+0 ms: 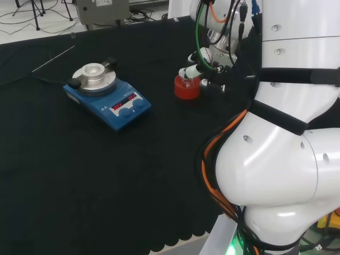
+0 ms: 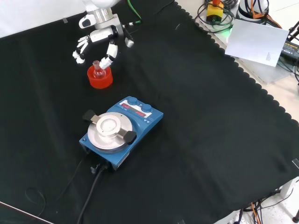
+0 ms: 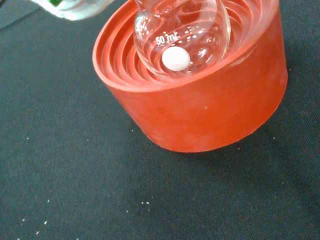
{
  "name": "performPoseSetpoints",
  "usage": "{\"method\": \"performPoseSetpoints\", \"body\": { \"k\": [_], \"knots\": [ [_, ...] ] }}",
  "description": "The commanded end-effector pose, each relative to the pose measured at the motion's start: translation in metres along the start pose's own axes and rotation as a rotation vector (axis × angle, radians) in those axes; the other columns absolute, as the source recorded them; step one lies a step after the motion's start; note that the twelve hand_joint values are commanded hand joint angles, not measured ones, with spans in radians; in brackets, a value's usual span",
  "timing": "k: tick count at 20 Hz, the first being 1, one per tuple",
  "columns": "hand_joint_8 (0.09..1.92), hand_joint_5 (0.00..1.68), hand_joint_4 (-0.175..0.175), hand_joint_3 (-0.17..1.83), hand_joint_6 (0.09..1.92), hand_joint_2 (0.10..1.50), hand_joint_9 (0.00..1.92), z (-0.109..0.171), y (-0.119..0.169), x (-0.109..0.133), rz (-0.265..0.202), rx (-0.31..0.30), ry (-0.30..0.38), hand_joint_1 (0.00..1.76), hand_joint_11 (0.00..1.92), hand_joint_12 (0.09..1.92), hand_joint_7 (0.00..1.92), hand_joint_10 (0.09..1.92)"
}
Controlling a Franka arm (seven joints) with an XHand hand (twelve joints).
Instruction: Pick up the round-bottom flask.
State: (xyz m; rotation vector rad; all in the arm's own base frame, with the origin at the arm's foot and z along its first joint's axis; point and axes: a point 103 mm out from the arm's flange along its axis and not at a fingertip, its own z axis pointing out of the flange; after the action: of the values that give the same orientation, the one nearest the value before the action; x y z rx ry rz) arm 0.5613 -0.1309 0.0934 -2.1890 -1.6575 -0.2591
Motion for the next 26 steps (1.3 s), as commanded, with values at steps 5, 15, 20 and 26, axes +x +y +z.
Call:
{"method": "performPoseSetpoints", "body": {
  "k": [5,15,20,26],
  "knots": [
    [0.6,0.62,0.005,0.61,0.09,0.61,0.36,0.003,0.001,-0.002,0.005,0.007,-0.005,0.78,0.0,1.37,0.17,0.67],
    [0.6,0.74,0.011,0.61,0.12,0.63,0.38,0.009,0.003,-0.013,0.02,0.005,-0.007,0.8,0.01,1.37,0.18,0.66],
    [0.57,0.8,0.016,0.58,0.29,0.65,0.41,0.01,0.002,-0.01,0.018,-0.015,-0.017,0.81,0.02,1.36,0.21,0.63],
    [0.56,0.8,0.017,0.57,0.53,0.67,0.43,0.009,0.002,-0.008,0.007,-0.031,-0.02,0.82,0.04,1.36,0.23,0.61]
  ]
}}
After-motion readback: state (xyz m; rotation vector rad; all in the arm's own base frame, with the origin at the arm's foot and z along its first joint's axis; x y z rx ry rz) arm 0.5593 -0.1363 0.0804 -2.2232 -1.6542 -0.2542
